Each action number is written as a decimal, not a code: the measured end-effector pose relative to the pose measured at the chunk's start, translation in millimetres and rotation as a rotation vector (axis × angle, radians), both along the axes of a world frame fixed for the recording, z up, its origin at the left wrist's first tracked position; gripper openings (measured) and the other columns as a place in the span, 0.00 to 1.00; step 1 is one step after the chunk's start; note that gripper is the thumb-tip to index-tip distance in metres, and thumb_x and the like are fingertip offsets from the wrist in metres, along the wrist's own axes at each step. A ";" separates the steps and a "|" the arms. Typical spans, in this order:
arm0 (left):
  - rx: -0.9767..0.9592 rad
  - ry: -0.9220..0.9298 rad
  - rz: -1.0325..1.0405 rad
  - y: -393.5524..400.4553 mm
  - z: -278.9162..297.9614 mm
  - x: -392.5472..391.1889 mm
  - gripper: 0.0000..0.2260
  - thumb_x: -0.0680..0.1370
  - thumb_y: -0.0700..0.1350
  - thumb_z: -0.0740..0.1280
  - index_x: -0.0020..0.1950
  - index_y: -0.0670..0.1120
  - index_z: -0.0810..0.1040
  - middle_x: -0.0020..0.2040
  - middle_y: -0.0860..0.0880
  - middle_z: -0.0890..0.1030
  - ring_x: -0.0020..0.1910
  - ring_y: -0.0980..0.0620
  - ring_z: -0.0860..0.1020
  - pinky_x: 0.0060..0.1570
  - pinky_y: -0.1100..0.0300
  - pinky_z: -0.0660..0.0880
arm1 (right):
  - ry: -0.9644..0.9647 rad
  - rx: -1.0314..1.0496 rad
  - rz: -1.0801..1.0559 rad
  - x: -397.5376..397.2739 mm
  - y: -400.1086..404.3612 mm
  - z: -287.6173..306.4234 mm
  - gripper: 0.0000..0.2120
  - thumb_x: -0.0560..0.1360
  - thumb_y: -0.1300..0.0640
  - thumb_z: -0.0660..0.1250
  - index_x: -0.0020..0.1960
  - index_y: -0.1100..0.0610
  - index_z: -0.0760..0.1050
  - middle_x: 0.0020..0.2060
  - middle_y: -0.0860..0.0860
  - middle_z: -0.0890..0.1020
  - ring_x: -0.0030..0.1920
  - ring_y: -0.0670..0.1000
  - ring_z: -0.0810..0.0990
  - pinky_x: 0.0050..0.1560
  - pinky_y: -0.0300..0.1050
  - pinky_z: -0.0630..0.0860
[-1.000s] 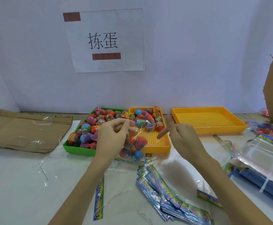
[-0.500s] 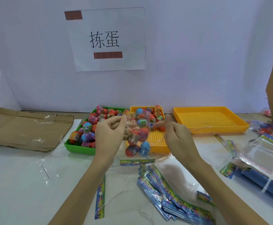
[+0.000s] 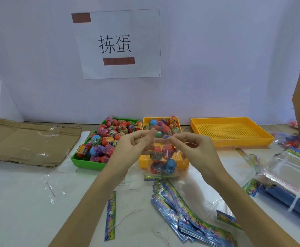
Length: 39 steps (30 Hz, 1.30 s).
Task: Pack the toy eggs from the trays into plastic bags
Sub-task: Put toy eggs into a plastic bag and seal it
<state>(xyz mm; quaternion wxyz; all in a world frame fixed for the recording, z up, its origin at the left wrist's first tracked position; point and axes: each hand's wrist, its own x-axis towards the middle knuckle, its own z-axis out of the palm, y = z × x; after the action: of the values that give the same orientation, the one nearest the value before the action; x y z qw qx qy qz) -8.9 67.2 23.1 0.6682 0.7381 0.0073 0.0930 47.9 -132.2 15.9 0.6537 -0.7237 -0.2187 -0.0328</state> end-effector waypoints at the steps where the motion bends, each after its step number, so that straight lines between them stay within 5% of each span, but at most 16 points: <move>1: 0.020 0.012 -0.040 2.8 -0.8 -0.1 0.17 0.79 0.57 0.71 0.63 0.49 0.84 0.55 0.52 0.88 0.57 0.53 0.85 0.55 0.60 0.82 | 0.014 0.005 -0.003 0.5 -0.9 -0.1 0.03 0.76 0.56 0.76 0.47 0.55 0.88 0.40 0.46 0.87 0.32 0.42 0.78 0.32 0.35 0.74; 6: -0.100 0.029 -0.001 9.5 -5.1 -1.7 0.09 0.79 0.42 0.74 0.58 0.42 0.86 0.54 0.46 0.88 0.56 0.48 0.86 0.50 0.61 0.82 | 0.050 -0.030 0.037 2.7 -5.0 1.6 0.03 0.76 0.56 0.76 0.47 0.55 0.88 0.35 0.47 0.86 0.33 0.44 0.80 0.34 0.36 0.76; 11: -0.166 0.072 0.043 10.4 -4.9 -0.9 0.11 0.75 0.46 0.76 0.54 0.41 0.88 0.53 0.43 0.88 0.53 0.48 0.86 0.51 0.56 0.83 | 0.074 -0.098 0.075 4.8 -6.1 1.1 0.04 0.76 0.60 0.76 0.49 0.54 0.88 0.41 0.51 0.88 0.43 0.51 0.86 0.41 0.39 0.81; 25: -0.347 0.099 0.004 23.4 -4.9 1.6 0.15 0.64 0.47 0.81 0.48 0.42 0.89 0.45 0.43 0.87 0.42 0.51 0.85 0.45 0.60 0.83 | 0.108 -0.056 0.129 9.1 -14.1 5.1 0.02 0.77 0.59 0.75 0.47 0.56 0.87 0.40 0.53 0.87 0.42 0.49 0.86 0.41 0.38 0.81; 33: -0.119 -0.016 0.038 27.7 -6.7 3.4 0.08 0.71 0.46 0.80 0.47 0.44 0.89 0.43 0.42 0.87 0.41 0.50 0.85 0.44 0.60 0.82 | 0.171 0.028 0.156 12.3 -16.9 4.3 0.03 0.76 0.60 0.76 0.47 0.57 0.88 0.40 0.59 0.87 0.40 0.51 0.85 0.42 0.37 0.81; 39: -0.006 0.022 -0.110 25.0 -8.7 0.0 0.16 0.71 0.54 0.80 0.55 0.50 0.88 0.55 0.47 0.88 0.56 0.48 0.86 0.56 0.58 0.82 | 0.231 0.060 0.174 14.4 -17.9 -0.2 0.04 0.75 0.61 0.76 0.48 0.60 0.87 0.40 0.60 0.87 0.40 0.51 0.85 0.44 0.38 0.81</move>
<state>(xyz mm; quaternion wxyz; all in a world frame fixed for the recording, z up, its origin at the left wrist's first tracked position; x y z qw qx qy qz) -8.9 92.3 14.5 0.6743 0.7365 -0.0259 0.0481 62.4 -150.1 15.6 0.6963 -0.6810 -0.2030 0.1011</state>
